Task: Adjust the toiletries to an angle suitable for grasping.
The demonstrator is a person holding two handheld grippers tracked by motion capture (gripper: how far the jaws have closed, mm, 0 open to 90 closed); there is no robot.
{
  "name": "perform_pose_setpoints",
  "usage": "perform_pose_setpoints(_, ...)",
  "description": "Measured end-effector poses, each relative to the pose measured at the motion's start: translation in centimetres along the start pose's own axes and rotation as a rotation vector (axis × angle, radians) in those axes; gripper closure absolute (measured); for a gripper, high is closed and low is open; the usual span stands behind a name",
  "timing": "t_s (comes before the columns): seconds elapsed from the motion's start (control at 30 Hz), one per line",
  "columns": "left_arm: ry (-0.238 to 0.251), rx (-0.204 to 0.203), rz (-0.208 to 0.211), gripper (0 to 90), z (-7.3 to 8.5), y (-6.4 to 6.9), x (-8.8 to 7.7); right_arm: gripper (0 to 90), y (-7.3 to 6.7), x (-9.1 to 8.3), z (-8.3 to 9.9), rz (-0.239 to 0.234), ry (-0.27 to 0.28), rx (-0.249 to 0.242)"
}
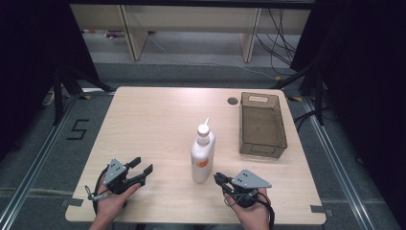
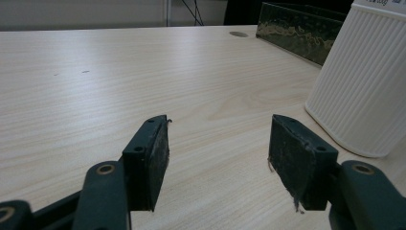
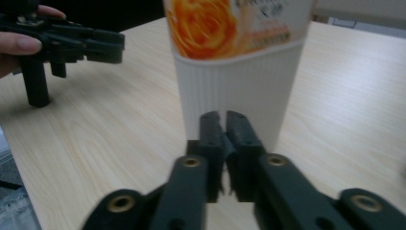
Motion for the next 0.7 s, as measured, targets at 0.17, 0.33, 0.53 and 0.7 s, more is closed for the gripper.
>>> perform_pose_setpoints(0.17,0.01,-0.004,0.014,38.9,0.0,0.1,0.1,90.0,-0.7,0.5,-1.4,0.004,-0.007,0.01)
perform_pose_setpoints(0.33,0.005,-0.006,0.017,39.0,0.0,0.1,0.0,90.0,-1.2,1.8,-2.5,0.005,0.014,-0.011)
perform_pose_setpoints(0.53,0.006,-0.005,0.018,39.0,0.0,0.1,0.0,90.0,-1.5,2.8,-3.2,0.009,0.032,-0.037)
perform_pose_setpoints(0.7,0.006,-0.005,0.018,39.0,0.0,0.1,0.0,90.0,-1.7,3.1,-3.4,0.007,0.027,-0.035)
Point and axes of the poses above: each handheld gripper's, and its own axes: x roughly forward along the jaws, z roughly out of its underside, y roughly to its right, the point moved 7 cm from there along x, roughly forward along the jaws, and after that the axes turned 15 degrees about -x, right-handed, at the moved point
